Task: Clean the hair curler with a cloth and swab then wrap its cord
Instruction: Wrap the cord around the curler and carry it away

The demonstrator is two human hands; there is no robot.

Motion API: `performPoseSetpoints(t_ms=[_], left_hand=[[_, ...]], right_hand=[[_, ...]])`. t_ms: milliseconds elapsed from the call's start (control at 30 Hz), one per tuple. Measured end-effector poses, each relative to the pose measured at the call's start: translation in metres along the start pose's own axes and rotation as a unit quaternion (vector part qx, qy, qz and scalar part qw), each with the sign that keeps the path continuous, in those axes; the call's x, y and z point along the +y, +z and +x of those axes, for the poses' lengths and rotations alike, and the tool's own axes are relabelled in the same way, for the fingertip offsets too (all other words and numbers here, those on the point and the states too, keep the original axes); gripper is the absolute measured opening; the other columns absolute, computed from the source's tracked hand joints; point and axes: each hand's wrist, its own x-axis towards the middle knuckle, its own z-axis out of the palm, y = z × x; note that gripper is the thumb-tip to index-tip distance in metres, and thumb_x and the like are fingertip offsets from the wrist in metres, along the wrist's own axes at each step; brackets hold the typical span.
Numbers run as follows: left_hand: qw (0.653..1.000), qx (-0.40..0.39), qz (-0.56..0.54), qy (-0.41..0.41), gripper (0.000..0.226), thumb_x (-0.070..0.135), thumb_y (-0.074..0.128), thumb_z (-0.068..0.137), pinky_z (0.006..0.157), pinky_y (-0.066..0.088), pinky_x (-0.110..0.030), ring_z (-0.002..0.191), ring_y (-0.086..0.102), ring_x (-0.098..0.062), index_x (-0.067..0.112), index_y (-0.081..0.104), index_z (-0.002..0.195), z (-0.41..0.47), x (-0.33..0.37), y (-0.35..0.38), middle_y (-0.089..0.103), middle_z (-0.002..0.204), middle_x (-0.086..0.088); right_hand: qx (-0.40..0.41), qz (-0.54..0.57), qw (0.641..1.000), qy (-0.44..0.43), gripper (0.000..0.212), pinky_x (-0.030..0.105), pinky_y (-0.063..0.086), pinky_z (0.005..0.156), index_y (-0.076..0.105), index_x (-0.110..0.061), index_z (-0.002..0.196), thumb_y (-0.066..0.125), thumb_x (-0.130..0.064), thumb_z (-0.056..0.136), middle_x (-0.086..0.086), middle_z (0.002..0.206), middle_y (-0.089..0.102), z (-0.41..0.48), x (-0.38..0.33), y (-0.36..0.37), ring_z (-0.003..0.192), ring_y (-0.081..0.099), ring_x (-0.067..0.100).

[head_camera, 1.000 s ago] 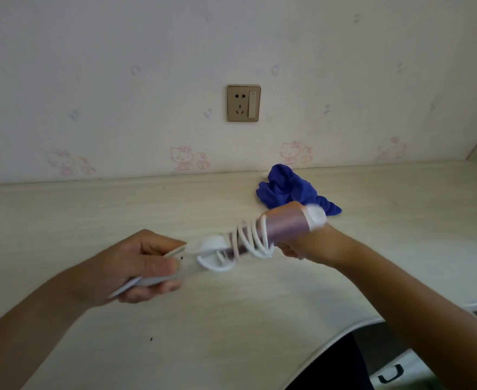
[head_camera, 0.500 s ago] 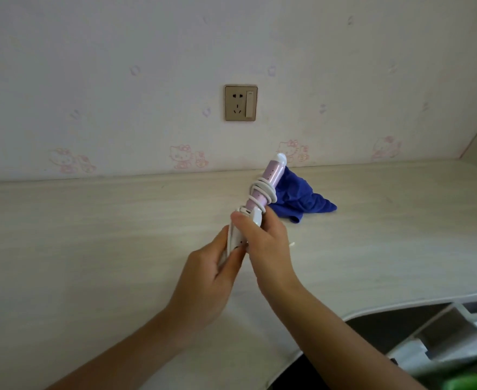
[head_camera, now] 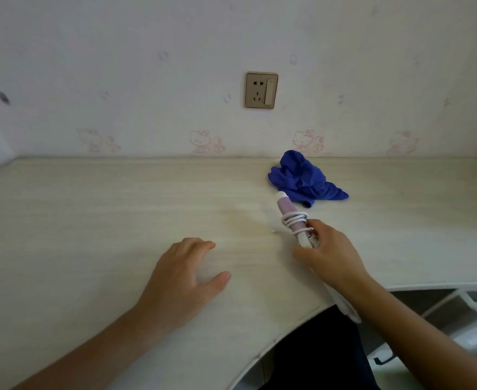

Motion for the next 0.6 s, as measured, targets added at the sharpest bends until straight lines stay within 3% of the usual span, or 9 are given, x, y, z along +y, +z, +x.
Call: performPoseSetpoints(t_ms=[200, 433, 600], left_hand=[[0.992, -0.044, 0.118, -0.012, 0.097, 0.088, 0.028, 0.074, 0.126, 0.01, -0.043, 0.153, 0.02, -0.022, 0.028, 0.043, 0.149, -0.019, 0.011, -0.001, 0.033, 0.162, 0.002], [0.991, -0.027, 0.128, -0.019, 0.098, 0.09, 0.029, 0.073, 0.126, 0.006, -0.049, 0.154, 0.017, -0.025, 0.029, 0.041, 0.149, -0.029, 0.007, -0.002, 0.031, 0.163, -0.001], [0.994, -0.021, 0.108, -0.01, 0.096, 0.089, 0.035, 0.073, 0.126, 0.01, -0.05, 0.154, 0.02, -0.026, 0.027, 0.046, 0.146, -0.044, 0.009, -0.009, 0.034, 0.162, -0.002]], right_hand=[[0.008, -0.039, 0.999, 0.004, 0.04, 0.032, 0.047, 0.062, 0.056, -0.036, 0.11, 0.066, -0.047, 0.073, -0.013, 0.091, 0.063, -0.001, -0.013, 0.0, 0.077, 0.061, 0.009], [0.04, -0.04, 0.998, 0.014, 0.037, 0.034, 0.045, 0.062, 0.057, -0.035, 0.106, 0.063, -0.052, 0.074, -0.008, 0.091, 0.064, -0.019, -0.026, 0.001, 0.077, 0.06, 0.012], [0.032, 0.011, 0.999, 0.016, 0.026, 0.04, 0.055, 0.071, 0.058, -0.04, 0.106, 0.065, -0.049, 0.082, -0.01, 0.089, 0.068, -0.048, -0.028, -0.01, 0.08, 0.064, 0.012]])
